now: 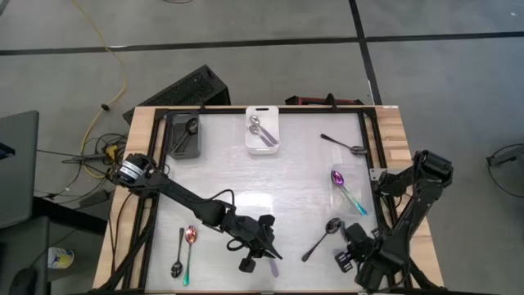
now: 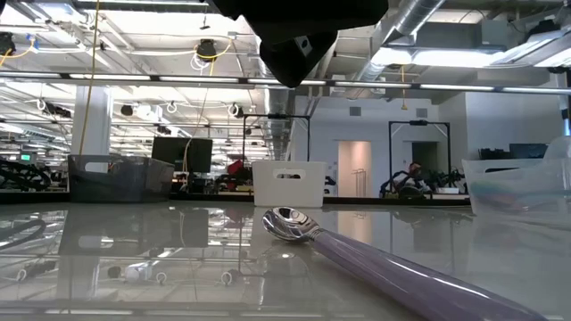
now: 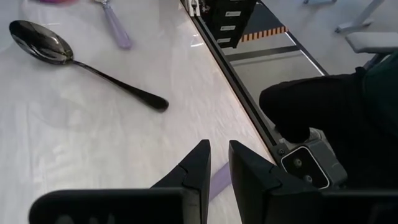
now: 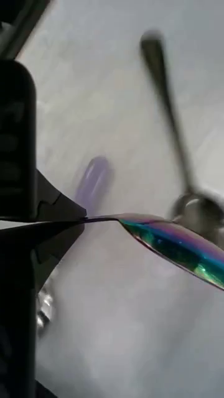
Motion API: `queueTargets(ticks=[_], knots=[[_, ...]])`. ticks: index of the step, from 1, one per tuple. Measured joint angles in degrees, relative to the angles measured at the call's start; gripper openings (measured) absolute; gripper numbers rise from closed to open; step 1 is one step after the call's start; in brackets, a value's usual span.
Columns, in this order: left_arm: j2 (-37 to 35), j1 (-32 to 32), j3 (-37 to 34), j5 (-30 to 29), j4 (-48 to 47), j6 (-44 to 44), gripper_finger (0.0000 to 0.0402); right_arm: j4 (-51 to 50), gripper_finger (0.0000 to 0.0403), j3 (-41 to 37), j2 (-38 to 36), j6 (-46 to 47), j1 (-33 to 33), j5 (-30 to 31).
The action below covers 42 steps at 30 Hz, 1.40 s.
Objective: Sort silverware by color (type)
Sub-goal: Put the blue spoon into the transparent bin
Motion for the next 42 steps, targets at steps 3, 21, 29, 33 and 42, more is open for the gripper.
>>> queueTargets(ticks=[3, 21, 29, 33, 42], knots=[[0.0, -0.02, 0.0, 0.0, -0.04, -0.06, 0.0043, -0.21, 0.002, 1.89, -3.39, -4.88, 0.02, 5.42], [0.0, -0.02, 0.0, 0.35, -0.16, -2.01, 0.0043, -28.29, 0.0021, 4.45, -21.32, -41.02, -22.65, 16.98], [0.0, -0.71, -0.02, -0.12, -0.95, -2.14, 0.0042, -24.84, 0.002, -2.88, -21.39, -48.66, -32.1, 10.29], [-0.01, -1.21, -0.02, -0.15, -1.18, -1.93, 0.0042, -22.77, 0.0019, -7.51, -21.37, -47.97, -34.21, 6.53], [-0.02, -1.51, -0.02, -0.42, -1.22, -1.98, 0.0042, -16.61, 0.0022, -12.53, -21.37, -51.19, -37.62, 4.4]])
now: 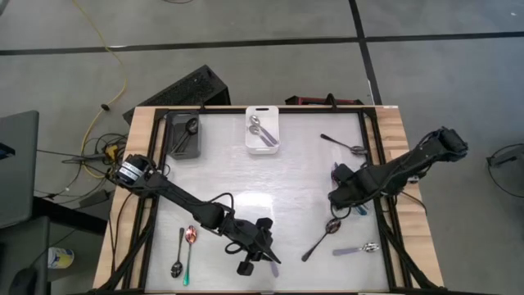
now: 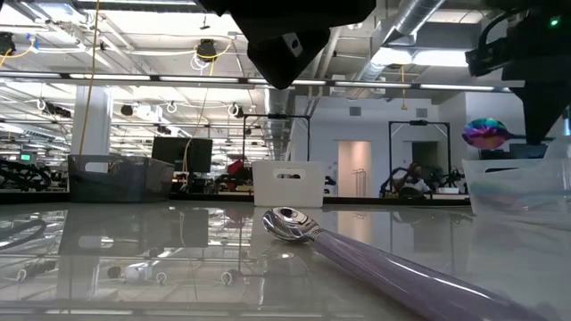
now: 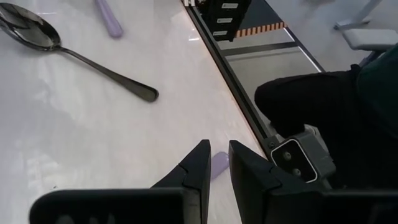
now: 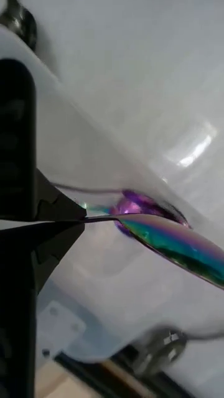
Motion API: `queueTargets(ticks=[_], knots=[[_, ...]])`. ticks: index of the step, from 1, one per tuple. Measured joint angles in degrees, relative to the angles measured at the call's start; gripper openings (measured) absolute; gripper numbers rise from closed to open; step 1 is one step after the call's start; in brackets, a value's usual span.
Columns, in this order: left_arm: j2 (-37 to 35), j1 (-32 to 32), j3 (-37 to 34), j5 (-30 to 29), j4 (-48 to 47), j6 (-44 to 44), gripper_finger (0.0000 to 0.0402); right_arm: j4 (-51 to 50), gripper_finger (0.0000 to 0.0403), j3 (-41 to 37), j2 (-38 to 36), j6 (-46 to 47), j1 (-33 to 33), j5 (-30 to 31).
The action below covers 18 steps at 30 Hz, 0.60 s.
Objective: Sort silverware by color (type)
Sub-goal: Put the blue spoon into the transparent bin, then put the black spoon into the black bin
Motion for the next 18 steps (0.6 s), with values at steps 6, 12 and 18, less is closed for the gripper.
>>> queueTargets(ticks=[6, 12, 18], knots=[[0.0, -0.73, 0.0, -1.27, 0.01, -0.25, 0.0042, 0.13, 0.0031, -0.07, 0.0, -0.46, -0.61, -1.83], [0.0, -0.7, 0.0, -1.46, 0.02, -0.36, 0.0042, 0.14, 0.005, -0.07, 0.0, 1.12, -0.74, -2.02], [0.0, -0.72, 0.0, -1.46, 0.02, -0.36, 0.0042, -1.18, 0.0084, -0.07, 0.0, 1.49, -1.77, -3.64]])
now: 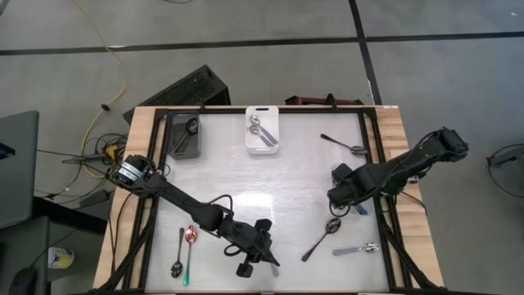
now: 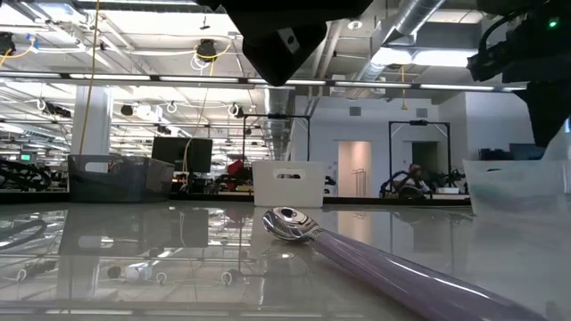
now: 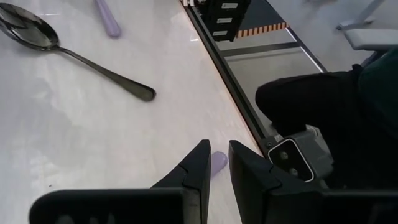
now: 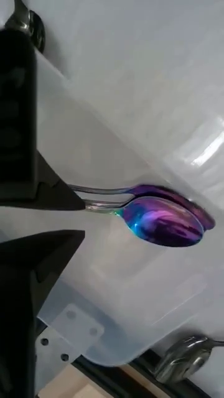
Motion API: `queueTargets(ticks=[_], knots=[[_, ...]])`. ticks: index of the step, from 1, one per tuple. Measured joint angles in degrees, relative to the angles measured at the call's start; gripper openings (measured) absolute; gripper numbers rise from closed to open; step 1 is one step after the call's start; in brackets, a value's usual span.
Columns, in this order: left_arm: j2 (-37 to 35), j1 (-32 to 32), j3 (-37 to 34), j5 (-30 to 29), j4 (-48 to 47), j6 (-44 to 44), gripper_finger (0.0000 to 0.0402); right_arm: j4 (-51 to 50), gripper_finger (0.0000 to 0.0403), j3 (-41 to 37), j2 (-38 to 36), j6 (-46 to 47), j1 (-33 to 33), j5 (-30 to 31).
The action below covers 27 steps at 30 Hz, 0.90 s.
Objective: Sort silverware by color (type)
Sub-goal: Put the black spoon into the black bin
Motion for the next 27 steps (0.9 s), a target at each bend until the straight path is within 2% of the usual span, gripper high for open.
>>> queueTargets(ticks=[8, 14, 20, 24, 27], knots=[[0.0, 0.0, 0.0, 0.02, -0.25, 0.0, 0.0042, -2.24, 0.0151, 2.03, 0.0, -3.25, 0.08, 0.04], [0.0, 0.01, 0.0, 0.24, -1.29, -0.11, 0.0042, -2.88, 0.0169, 7.42, -1.52, -4.69, 4.53, 2.06], [0.0, 0.02, 0.0, -0.04, -2.47, -0.09, 0.0043, 13.11, 0.0163, 7.0, -2.33, -11.63, 11.35, 3.69], [0.0, 0.04, 0.0, -3.6, -2.45, 0.43, 0.0043, 25.22, 0.016, 5.98, -0.75, -13.81, 15.9, 5.38], [0.0, 0.08, 0.0, -4.18, -2.38, 0.59, 0.0043, 30.76, 0.016, 5.84, 1.0, -14.0, 19.14, 8.14]])
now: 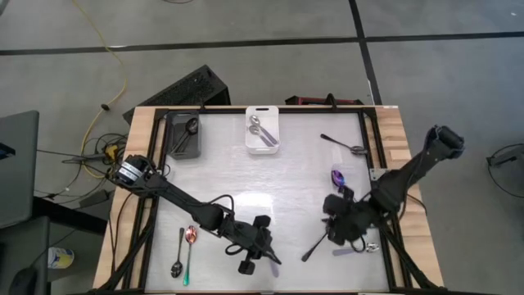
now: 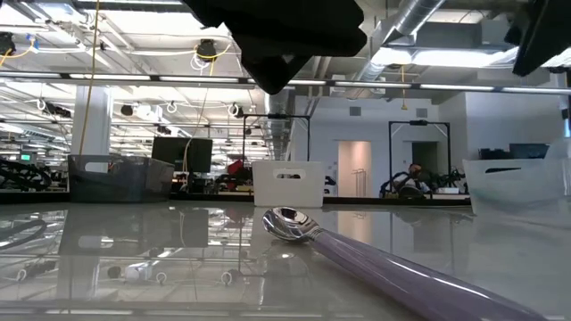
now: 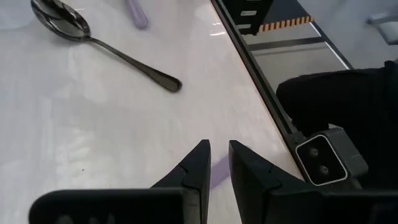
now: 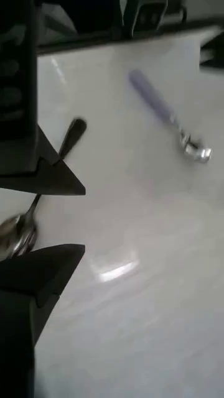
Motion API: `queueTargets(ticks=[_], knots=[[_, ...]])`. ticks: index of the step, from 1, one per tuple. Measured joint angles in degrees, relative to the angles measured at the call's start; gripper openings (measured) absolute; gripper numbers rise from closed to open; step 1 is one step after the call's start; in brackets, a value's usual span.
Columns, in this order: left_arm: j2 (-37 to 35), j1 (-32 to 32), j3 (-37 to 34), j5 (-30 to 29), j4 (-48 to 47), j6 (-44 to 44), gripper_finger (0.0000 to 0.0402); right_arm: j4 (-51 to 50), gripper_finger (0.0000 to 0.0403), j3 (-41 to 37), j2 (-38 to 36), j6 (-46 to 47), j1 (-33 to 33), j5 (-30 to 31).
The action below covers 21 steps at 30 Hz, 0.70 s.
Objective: Sort silverware by color (type)
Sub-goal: Put the black spoon into the black bin
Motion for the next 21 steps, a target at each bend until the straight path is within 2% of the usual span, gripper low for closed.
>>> queueTargets(ticks=[5, 11, 15, 17, 21], knots=[[0.0, -0.03, 0.0, -0.02, 0.09, 0.7, 0.0043, -0.64, 0.016, -0.04, 1.95, -0.06, 2.16, 6.03], [0.0, 0.14, 0.0, -1.35, 0.61, 0.76, 0.0043, -11.49, 0.0159, 0.98, -0.22, -3.21, -6.99, 6.59], [0.0, 0.14, 0.0, -2.34, 1.64, 0.76, 0.0043, -18.67, 0.0159, 1.27, -2.6, -10.95, -20.67, 3.48], [0.0, 0.14, 0.0, -2.67, 1.82, 0.76, 0.0043, -20.63, 0.0159, 1.25, -2.65, -17.86, -29.86, 0.36], [0.0, -0.03, 0.0, -2.78, 1.75, 0.24, 0.0043, -19.62, 0.0159, 1.21, -1.17, -31.88, -49.48, -0.67]])
